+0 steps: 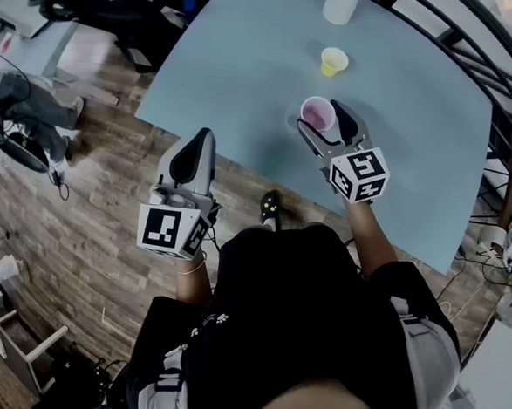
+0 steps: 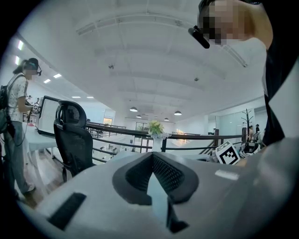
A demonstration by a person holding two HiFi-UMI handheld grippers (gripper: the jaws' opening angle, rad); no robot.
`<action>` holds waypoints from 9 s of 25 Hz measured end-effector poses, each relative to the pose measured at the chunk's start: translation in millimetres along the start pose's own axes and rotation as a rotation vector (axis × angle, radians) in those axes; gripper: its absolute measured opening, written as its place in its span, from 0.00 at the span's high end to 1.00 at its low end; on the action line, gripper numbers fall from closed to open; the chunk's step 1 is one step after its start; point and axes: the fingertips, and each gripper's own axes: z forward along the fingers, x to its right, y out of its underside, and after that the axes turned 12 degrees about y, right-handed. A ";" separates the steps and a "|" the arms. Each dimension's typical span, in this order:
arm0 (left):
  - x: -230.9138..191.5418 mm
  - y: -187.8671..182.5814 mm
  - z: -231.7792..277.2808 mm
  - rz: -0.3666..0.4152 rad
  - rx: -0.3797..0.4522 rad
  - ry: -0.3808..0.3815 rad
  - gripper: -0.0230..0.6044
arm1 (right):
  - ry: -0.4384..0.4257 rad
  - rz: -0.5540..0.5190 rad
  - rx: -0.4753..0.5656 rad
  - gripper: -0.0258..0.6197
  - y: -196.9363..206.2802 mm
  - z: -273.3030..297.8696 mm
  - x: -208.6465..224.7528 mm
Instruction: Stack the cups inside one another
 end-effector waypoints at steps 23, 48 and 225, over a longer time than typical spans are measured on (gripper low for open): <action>-7.1 0.8 1.7 -0.022 -0.040 -0.057 0.99 | -0.086 0.003 -0.134 0.41 47.2 38.9 -10.7; -5.7 8.2 -0.8 -0.024 -0.057 -0.102 0.99 | -0.129 -0.074 -0.179 0.40 73.1 50.3 -12.7; 8.4 7.2 20.8 0.000 -0.039 -0.059 0.99 | -0.194 -0.053 -0.168 0.45 56.5 28.0 -2.9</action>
